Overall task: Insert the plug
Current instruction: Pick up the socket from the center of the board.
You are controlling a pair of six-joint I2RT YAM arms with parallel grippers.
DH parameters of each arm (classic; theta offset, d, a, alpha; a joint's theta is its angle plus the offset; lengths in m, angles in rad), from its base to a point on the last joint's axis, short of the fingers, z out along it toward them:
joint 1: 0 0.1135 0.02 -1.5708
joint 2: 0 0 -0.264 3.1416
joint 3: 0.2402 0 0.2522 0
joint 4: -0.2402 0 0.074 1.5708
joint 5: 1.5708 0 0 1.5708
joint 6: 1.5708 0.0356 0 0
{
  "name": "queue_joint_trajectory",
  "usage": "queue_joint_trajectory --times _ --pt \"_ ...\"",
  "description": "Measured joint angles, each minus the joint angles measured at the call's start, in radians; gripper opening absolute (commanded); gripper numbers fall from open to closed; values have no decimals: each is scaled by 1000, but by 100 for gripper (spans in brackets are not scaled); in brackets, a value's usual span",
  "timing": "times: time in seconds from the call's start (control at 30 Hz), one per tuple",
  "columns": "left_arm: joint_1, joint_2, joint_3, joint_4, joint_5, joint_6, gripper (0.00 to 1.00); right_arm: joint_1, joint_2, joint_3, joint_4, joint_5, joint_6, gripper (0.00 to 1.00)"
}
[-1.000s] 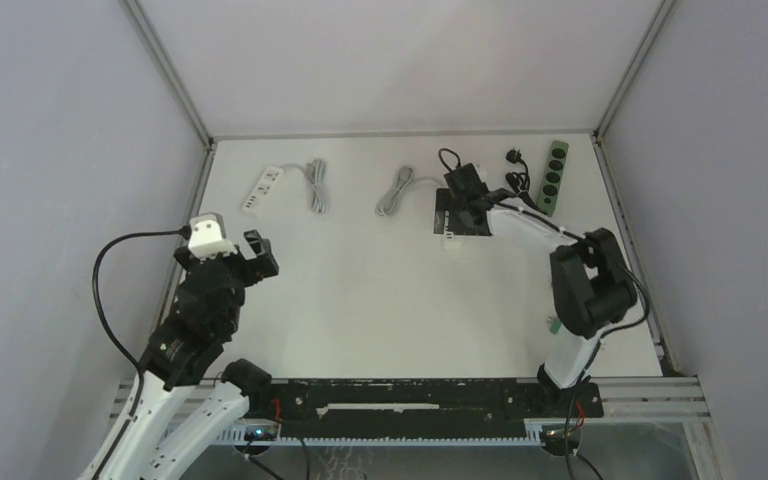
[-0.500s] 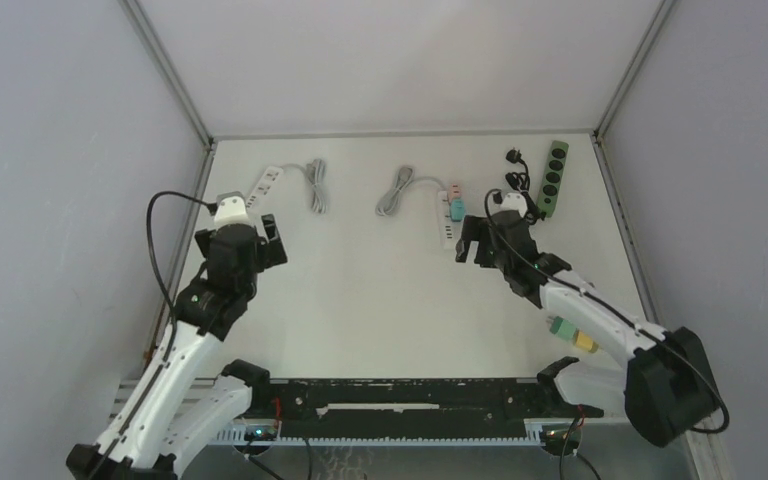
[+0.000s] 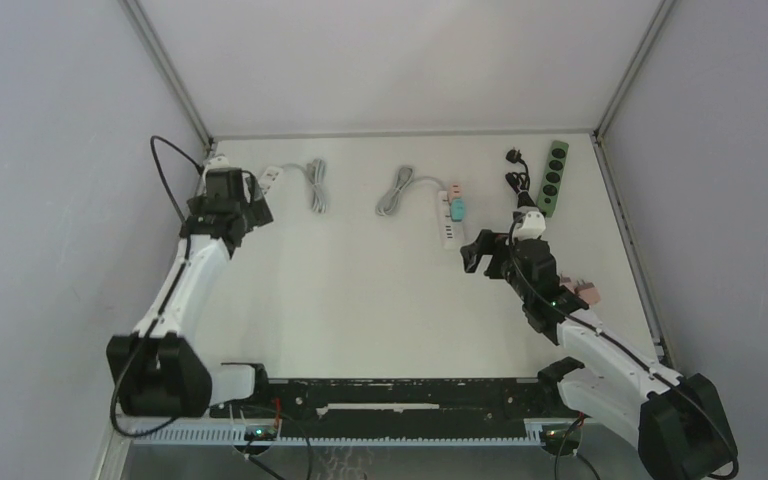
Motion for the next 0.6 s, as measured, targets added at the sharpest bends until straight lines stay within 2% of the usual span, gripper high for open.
queue_joint_trajectory --times 0.13,0.3,0.6 --pt "80 214 94 34 68 0 100 -35 -4 -11 37 -44 0 100" --pt "127 446 241 39 122 37 100 -63 -16 -19 50 -73 2 100" --pt "164 731 592 22 198 174 100 -72 -26 -22 49 -89 0 100"
